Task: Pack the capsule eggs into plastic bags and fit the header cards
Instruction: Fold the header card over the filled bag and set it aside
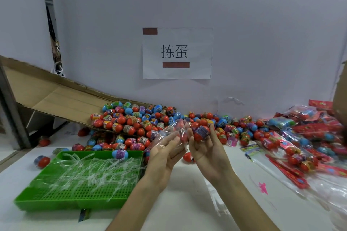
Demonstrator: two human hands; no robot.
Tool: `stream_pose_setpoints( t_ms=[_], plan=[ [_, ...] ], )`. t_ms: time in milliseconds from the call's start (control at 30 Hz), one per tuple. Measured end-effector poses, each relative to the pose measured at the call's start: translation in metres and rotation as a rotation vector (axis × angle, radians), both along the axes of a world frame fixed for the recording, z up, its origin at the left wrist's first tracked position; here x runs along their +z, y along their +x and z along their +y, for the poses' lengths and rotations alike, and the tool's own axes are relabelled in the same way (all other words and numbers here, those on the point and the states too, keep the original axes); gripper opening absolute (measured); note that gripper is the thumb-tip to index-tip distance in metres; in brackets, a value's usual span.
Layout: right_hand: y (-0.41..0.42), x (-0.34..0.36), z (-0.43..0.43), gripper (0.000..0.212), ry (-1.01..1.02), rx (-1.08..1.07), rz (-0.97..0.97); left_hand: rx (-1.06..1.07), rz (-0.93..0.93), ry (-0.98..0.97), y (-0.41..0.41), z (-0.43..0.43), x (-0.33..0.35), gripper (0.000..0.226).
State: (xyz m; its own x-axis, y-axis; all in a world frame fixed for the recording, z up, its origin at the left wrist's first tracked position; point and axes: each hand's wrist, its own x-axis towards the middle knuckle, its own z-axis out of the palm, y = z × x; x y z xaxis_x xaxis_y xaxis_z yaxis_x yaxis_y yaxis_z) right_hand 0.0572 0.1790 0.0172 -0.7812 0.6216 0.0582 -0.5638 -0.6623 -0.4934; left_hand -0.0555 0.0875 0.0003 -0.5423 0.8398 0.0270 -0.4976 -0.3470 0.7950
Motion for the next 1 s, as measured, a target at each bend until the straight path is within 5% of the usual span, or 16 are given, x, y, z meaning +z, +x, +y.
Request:
stream_pose_setpoints(
  t_ms=[300,500,767,1000],
  plan=[
    [-0.002,-0.003,0.004,0.051,0.041,-0.024,-0.054,0.008,-0.024,0.006,-0.009,0.001,-0.003,0.046],
    [-0.005,-0.002,0.008,0.061,0.377,-0.149,-0.426,0.088,-0.023,0.026,-0.011,0.000,-0.005,0.025],
    [-0.014,-0.007,-0.013,0.056,0.331,-0.122,-0.311,0.131,-0.030,-0.036,-0.013,0.002,-0.011,0.012],
    [-0.011,-0.007,-0.009,0.059,0.255,-0.160,-0.275,0.071,0.043,-0.048,-0.011,0.002,-0.011,0.035]
  ],
)
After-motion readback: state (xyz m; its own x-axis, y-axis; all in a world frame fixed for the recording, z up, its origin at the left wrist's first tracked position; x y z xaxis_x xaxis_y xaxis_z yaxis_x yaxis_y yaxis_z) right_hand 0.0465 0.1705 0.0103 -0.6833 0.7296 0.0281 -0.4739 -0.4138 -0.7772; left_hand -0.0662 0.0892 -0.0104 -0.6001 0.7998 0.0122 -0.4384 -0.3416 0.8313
